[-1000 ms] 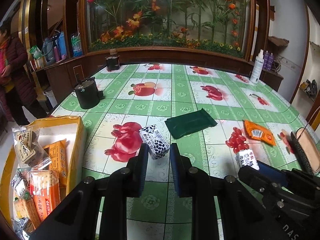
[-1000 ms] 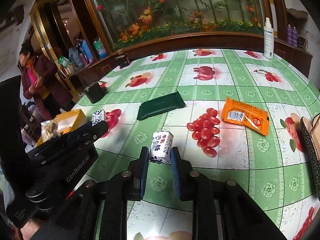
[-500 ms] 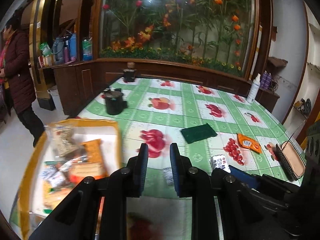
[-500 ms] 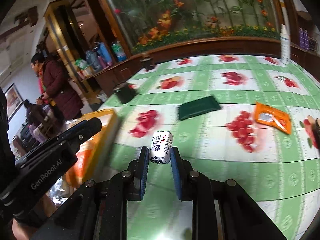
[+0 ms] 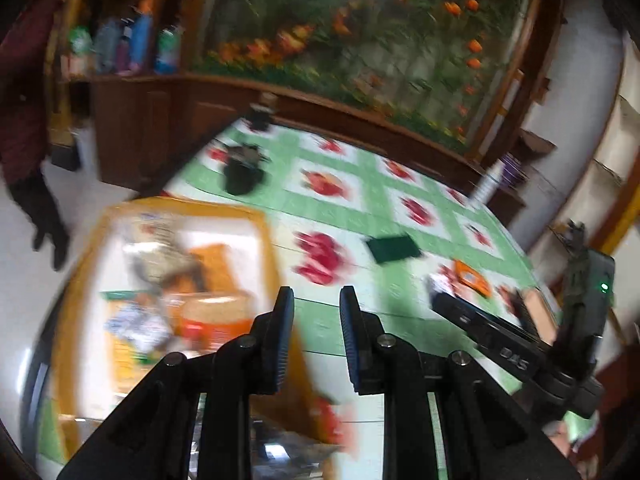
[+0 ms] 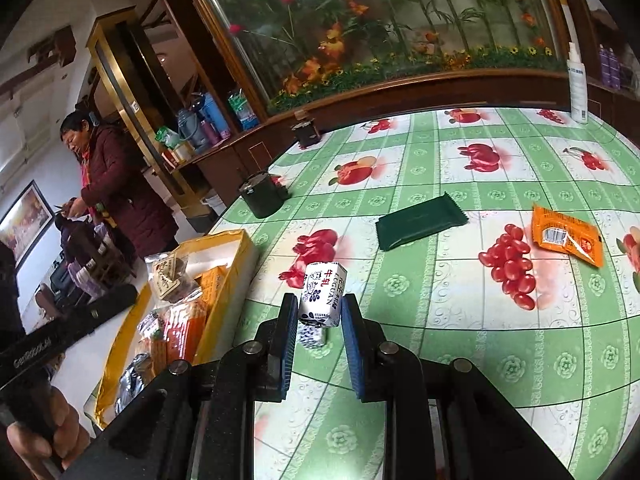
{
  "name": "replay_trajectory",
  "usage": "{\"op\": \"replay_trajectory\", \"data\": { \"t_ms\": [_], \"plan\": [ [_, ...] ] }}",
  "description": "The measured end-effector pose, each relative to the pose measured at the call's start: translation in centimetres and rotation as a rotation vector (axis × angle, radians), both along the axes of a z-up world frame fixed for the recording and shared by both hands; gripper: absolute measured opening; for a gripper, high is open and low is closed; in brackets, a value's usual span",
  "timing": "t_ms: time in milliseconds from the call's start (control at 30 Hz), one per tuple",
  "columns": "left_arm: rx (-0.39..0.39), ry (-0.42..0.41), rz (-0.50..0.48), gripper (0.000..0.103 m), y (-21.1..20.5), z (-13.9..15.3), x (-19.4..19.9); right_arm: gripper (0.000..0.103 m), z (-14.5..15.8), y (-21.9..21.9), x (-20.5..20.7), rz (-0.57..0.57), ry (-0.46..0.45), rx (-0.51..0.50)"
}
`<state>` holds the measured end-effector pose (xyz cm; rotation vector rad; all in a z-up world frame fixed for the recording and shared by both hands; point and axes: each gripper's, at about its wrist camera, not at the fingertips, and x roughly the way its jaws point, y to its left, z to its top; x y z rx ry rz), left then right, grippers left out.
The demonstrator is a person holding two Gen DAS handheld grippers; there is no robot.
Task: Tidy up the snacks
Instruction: 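Carry both candies over the yellow tray with both grippers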
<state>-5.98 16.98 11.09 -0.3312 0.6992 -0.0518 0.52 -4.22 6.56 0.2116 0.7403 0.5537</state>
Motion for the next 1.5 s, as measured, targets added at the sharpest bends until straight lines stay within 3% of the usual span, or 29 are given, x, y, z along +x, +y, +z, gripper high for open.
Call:
{"op": "replay_trajectory", "data": {
  "t_ms": [133, 333, 500, 700, 800, 900, 1133, 1333, 1500],
  "plan": [
    [-0.015, 0.112, -0.088, 0.021, -4.0, -1.1, 3.7, 0.024, 0.2, -2.5, 0.7, -0.072, -0.008, 0.013],
    [0.023, 0.270, -0.058, 0.021, -7.2, -4.5, 8.1, 0.024, 0.8, -5.9, 1.2, -0.135, -0.032, 0.030],
    [0.056, 0.334, 0.004, 0.021, -7.5, -6.7, 9.7, 0.025, 1.5, -6.8, 1.0, -0.118, -0.026, 0.086],
    [0.103, 0.368, 0.010, 0.020, -8.7, -8.5, 11.0, 0.025, 2.1, -6.8, 0.2, -0.097, -0.044, 0.107],
    [0.158, 0.337, 0.028, 0.012, -9.2, -8.6, 10.8, 0.025, 2.1, -6.8, 0.1, -0.096, -0.046, 0.112],
    [0.123, 0.317, 0.038, 0.012, -8.7, -8.4, 10.1, 0.025, 2.1, -6.8, 0.1, -0.097, -0.046, 0.111],
    [0.039, 0.196, 0.027, 0.012, -6.8, -4.5, 6.1, 0.025, 2.1, -5.8, -0.2, -0.068, -0.052, 0.087],
    [0.016, 0.122, 0.079, 0.012, -2.3, -1.9, 1.4, 0.025, 1.2, -2.1, -1.5, 0.062, -0.044, 0.058],
    [0.048, 0.120, 0.162, 0.012, 2.3, -2.8, -2.6, 0.025, 0.8, 2.2, -4.4, 0.229, -0.048, 0.043]
  ]
}}
